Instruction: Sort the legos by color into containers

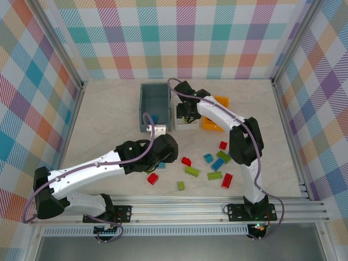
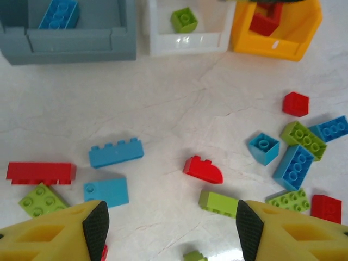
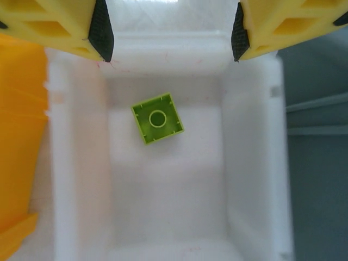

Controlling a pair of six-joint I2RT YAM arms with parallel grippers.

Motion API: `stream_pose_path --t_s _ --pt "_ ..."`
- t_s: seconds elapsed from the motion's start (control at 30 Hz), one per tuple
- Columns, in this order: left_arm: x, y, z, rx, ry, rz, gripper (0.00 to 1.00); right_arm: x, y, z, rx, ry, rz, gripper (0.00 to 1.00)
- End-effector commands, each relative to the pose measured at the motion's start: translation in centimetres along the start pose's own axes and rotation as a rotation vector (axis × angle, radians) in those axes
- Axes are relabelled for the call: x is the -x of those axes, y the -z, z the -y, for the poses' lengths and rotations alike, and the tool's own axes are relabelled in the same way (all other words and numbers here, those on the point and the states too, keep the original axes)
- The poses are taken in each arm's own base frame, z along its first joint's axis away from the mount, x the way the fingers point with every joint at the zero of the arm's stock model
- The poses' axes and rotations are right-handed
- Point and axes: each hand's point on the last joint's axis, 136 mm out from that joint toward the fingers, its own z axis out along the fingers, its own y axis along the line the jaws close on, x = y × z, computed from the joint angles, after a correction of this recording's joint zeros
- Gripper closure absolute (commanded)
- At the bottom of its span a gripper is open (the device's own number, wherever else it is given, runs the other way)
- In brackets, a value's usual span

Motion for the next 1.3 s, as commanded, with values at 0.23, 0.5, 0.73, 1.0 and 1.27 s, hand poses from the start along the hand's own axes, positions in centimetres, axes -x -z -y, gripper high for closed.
stream_pose_path --t_s 0.23,0.5,0.73,1.0,1.27 --pt "-8.9 -5.3 -5.1 0.108 0.069 -0.363 0.25 -7.1 13.6 -3.3 0.375 0.144 0.178 0.29" --pt "-8.9 -8.6 -5.8 0.135 0.044 -0.47 0.2 -19.4 16.7 -2.1 0.571 0.242 0.028 0.15" --pt "-9.3 -10.9 -6.7 0.173 0.051 -0.514 0.19 -21.5 20.2 1.7 0.568 0.181 0.047 0.12" --pt "-9.0 -12.9 -6.7 0.194 0.02 -0.528 0.22 -20.8 21.5 1.8 0.569 0.18 0.059 0.13" --pt "-9.9 -14.7 -6.4 0.192 0.02 -0.56 0.36 -20.7 21.3 1.6 0.566 0.168 0.059 0.14"
